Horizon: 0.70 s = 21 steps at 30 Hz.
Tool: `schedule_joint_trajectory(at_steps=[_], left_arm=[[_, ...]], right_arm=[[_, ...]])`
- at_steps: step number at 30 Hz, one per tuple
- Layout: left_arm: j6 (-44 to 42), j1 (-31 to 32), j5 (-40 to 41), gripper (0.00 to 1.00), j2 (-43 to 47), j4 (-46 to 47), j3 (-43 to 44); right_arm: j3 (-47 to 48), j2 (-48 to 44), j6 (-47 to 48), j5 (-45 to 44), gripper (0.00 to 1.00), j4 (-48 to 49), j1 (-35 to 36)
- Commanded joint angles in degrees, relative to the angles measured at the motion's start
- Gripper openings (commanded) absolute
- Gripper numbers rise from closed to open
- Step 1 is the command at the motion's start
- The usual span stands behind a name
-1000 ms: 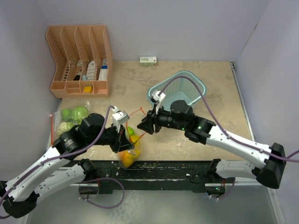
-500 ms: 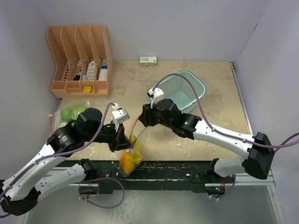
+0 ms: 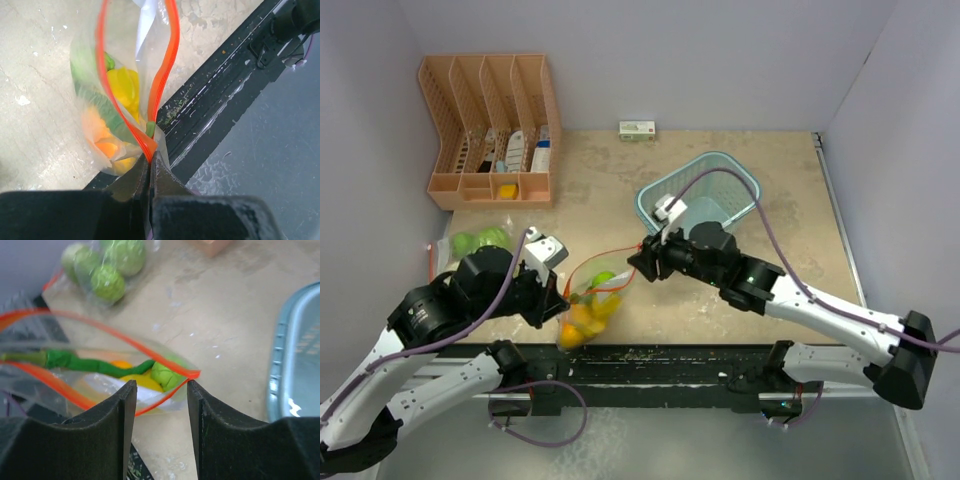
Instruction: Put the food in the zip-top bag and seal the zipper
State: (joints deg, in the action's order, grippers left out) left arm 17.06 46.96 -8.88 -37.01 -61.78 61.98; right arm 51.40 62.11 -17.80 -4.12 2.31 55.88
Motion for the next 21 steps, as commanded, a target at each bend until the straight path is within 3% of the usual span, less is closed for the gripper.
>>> schedule_joint_trajectory(at_steps=[1,11,16,21], left_arm=[[-3.13,0.23,-0.25,0.00,-0.56,0.55,-1.58],[-1.33,0.22,-0.59,0.00,-0.31,-1.99,-3.04],[-1.43,0.15,-1.60,0.00,1.42,-2.19,-1.40],[-1.51,0.20,-2.23,0.00,3.02,-2.10,-0.75]], right_arm=[[1.03,4.66,8.34,15.83,0.48,3.75,0.28],[2.01,0.96,9.74,28.23,0.49,10.74,2.75],[4.51,6.33,9.66,33.24,0.49,13.40,4.14],[5.81,14.02,10.33,31.17,0.52,16.93,7.85]])
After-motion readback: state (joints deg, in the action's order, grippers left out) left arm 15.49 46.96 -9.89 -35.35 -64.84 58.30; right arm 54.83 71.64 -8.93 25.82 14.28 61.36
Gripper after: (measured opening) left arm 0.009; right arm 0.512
